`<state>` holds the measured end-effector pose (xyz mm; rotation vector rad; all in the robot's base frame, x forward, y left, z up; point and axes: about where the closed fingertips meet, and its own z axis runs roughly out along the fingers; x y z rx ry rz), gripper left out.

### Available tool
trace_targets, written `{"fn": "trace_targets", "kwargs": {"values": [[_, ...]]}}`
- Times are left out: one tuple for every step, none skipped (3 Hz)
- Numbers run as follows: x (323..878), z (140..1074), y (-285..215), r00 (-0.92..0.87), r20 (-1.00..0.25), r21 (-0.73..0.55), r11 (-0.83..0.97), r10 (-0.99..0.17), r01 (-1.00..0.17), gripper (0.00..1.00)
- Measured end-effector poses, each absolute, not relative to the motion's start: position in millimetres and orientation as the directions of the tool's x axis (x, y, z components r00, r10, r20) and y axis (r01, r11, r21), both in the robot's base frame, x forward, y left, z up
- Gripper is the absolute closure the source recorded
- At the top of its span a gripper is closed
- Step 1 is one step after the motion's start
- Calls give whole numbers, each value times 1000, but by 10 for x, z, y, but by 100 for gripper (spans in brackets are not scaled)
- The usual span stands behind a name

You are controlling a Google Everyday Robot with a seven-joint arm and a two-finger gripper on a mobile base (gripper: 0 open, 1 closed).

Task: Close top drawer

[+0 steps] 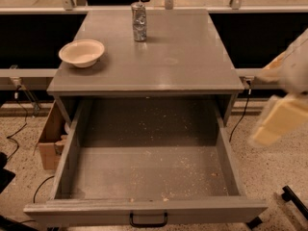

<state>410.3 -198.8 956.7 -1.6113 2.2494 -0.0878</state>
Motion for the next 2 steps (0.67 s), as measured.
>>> {"fn": "trace_targets", "kwargs": {"values": [[3845,9247,-1779,-291,-337,-260,386,-896,-885,41],[3631,8742,-1550,-300,-395,-237,412,-868,-880,64]]}}
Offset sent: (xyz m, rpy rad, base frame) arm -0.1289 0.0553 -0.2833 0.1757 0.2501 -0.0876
